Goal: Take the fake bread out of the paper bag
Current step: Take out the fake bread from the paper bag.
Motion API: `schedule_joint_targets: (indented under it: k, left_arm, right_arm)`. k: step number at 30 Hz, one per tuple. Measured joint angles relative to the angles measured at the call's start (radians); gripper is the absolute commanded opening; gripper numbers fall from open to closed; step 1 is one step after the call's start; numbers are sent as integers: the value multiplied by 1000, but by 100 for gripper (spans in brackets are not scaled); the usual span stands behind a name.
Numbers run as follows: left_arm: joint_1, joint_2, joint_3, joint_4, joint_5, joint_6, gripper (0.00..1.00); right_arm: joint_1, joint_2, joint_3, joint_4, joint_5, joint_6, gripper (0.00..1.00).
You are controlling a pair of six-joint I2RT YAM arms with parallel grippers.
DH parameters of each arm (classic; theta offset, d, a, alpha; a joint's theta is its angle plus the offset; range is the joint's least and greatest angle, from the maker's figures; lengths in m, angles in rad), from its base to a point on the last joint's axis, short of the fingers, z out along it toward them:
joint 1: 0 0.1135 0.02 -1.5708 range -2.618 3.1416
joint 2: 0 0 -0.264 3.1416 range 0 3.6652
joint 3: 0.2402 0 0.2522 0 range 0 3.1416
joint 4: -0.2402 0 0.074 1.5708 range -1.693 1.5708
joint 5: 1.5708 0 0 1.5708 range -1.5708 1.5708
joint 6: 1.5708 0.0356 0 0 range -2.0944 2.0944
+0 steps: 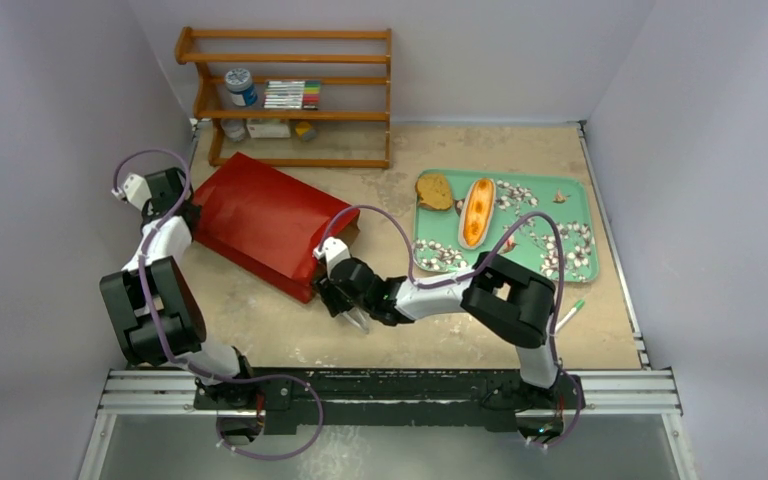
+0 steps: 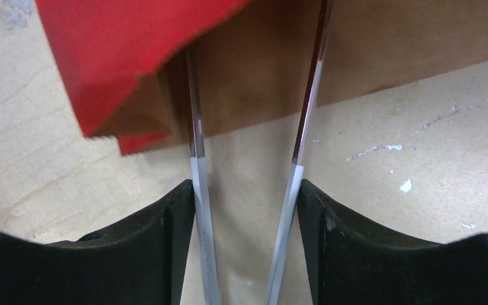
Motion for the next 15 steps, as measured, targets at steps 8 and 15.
schedule_joint_targets:
  k: [8, 15]
  left_arm:
    - [0, -34, -40, 0, -2, 0, 0]
    - [0, -51, -50, 35, -18, 0, 0]
  right_arm:
    - [1, 72, 132, -89, 40, 51, 61]
    - [6, 119, 226, -174, 84, 89, 61]
